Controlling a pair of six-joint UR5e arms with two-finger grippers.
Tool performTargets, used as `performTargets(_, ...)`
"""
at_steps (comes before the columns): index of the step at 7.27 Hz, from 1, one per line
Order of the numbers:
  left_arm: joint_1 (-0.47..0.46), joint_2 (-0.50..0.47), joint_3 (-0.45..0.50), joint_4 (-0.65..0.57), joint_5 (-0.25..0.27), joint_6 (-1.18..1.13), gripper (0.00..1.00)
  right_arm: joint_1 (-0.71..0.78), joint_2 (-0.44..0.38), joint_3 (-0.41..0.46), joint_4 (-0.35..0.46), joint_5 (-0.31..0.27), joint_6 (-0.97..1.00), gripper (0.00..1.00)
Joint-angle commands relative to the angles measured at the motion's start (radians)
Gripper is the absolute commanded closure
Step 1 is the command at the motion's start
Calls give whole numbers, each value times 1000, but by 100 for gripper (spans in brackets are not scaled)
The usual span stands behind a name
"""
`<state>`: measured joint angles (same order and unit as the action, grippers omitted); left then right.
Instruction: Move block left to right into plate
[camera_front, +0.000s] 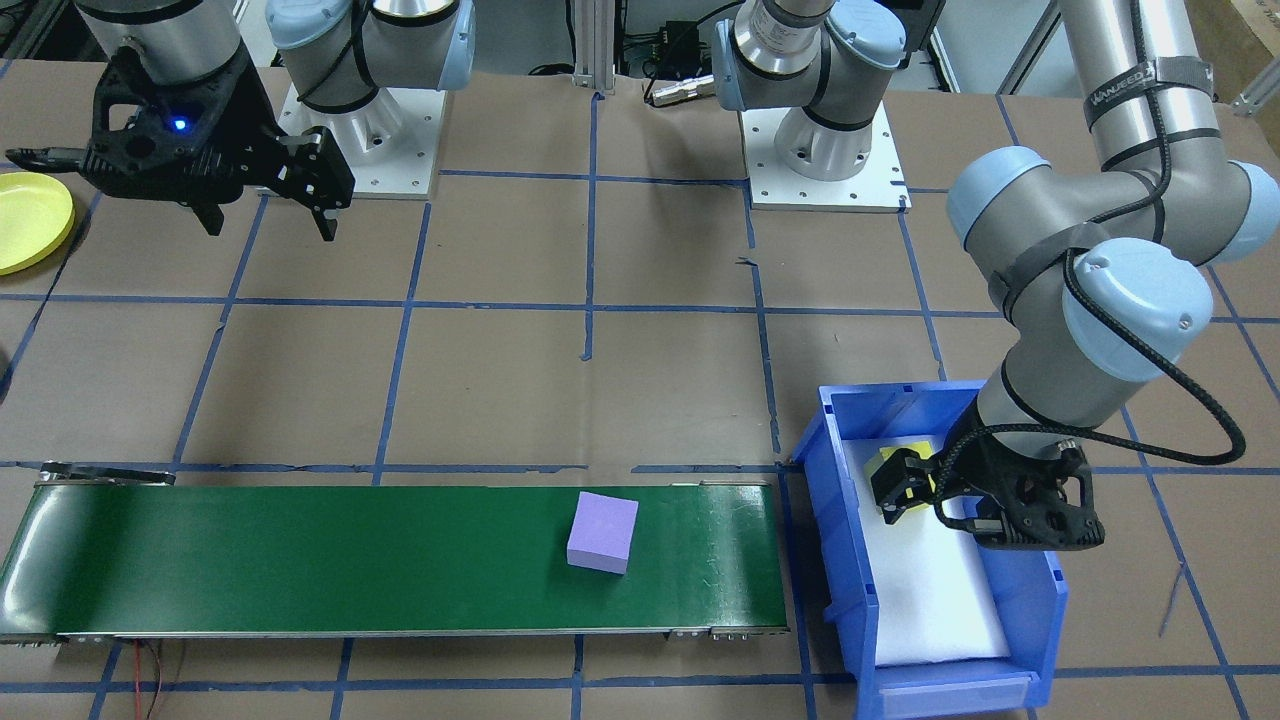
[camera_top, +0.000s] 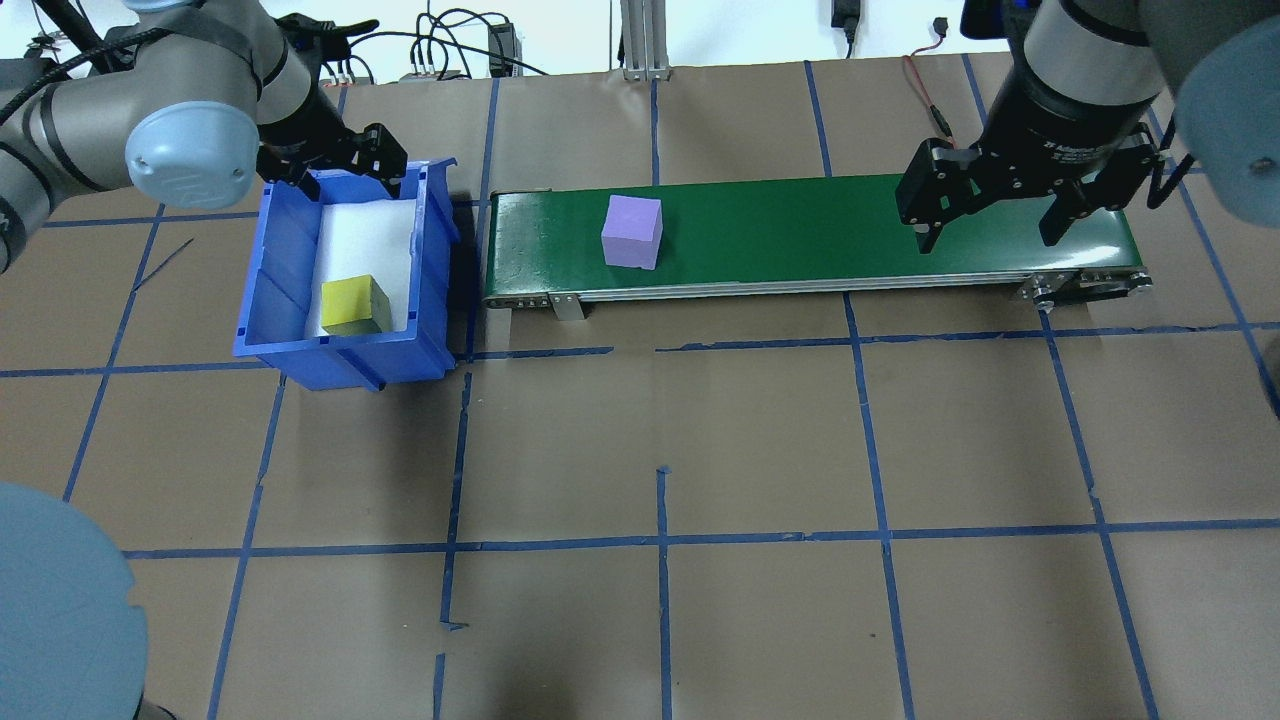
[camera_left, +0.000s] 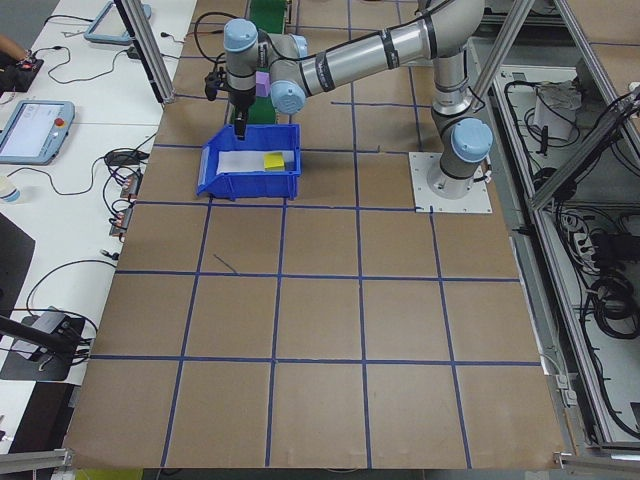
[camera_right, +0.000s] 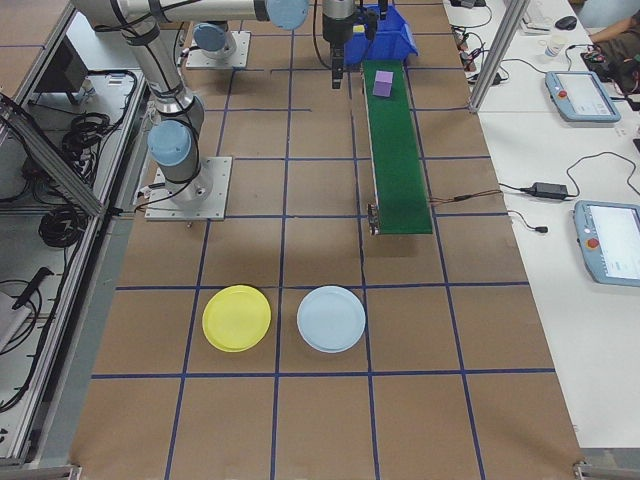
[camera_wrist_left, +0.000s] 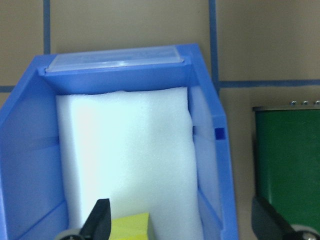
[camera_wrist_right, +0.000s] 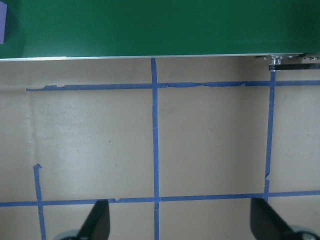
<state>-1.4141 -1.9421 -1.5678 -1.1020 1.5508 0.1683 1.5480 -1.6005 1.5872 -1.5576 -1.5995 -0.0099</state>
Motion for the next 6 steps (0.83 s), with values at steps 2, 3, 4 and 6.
performTargets(2, 49, 16, -124, -54, 61, 16, 0, -158, 258, -191, -5, 116, -118, 0)
performTargets(3, 49, -3, -126, -55, 63, 11, 0, -184, 283, -191, -68, 119, -149, 0)
performTargets(4, 49, -29, -129, -50, 58, 8, 0, -242, 334, -191, -137, 124, -197, 0)
performTargets(6, 49, -63, -124, -44, 51, -6, 0, -383, 422, -187, -221, 321, -354, 0)
